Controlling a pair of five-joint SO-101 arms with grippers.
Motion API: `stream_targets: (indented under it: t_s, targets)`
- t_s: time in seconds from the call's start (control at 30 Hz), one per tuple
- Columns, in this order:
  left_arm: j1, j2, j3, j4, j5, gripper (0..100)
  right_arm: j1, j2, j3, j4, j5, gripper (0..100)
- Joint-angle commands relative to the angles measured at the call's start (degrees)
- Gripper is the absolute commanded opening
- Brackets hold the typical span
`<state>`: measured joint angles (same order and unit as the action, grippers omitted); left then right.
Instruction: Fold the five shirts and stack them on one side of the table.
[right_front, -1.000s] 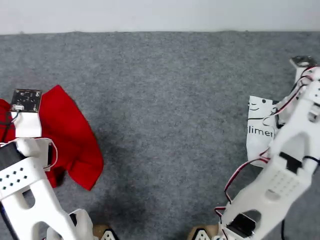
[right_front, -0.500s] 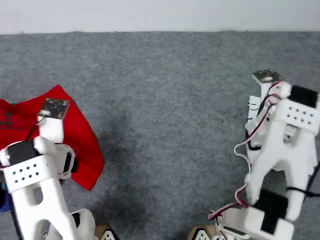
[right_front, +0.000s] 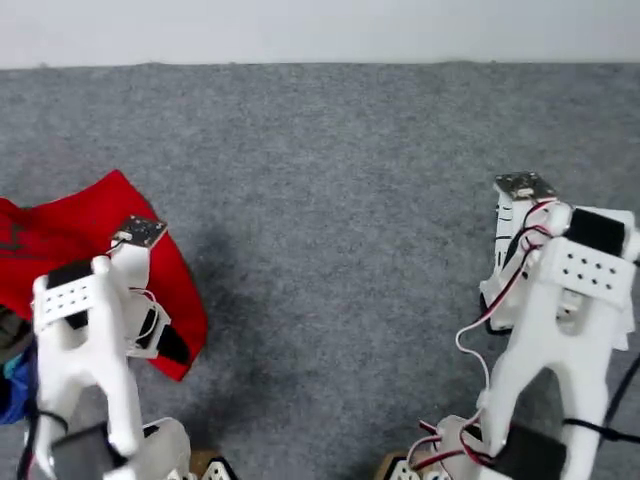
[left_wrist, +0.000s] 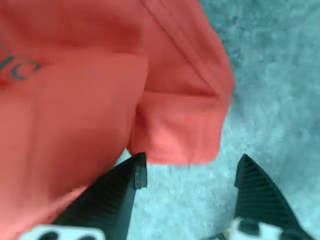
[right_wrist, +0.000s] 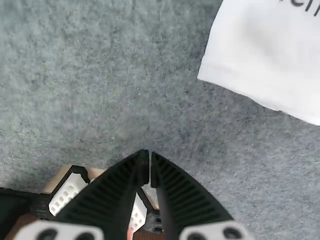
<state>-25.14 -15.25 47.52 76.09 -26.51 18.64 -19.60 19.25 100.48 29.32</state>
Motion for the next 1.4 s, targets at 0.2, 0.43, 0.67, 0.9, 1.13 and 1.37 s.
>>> stream_targets:
  t_s: [0.2, 0.43, 0.67, 0.9, 1.13, 1.37]
  targets:
    - [5.5, 16.1, -4.4, -6.1, -2.0, 20, 0.1, -6.9, 3.3, 2.3, -0.4, 0.9]
    - [10.0, 17.4, -10.2, -5.1, -2.0, 2, 0.1, -10.7, 3.4, 2.4, -0.4, 0.9]
    - [19.3, 4.9, -17.2, -0.1, 5.5, 2, 0.0, -14.1, 4.6, 2.4, -0.4, 0.9]
    - [36.4, -3.7, -30.1, -0.2, 16.7, 2, 0.0, -15.3, 7.0, 2.3, 0.0, 0.9]
    - [50.3, 10.3, -47.5, -2.6, 21.2, 2, 0.0, -15.3, 7.0, 2.3, 0.0, 0.9]
    - [60.2, 27.8, -67.8, -0.7, 23.2, 2, 0.0, -15.3, 7.0, 2.3, 0.0, 0.9]
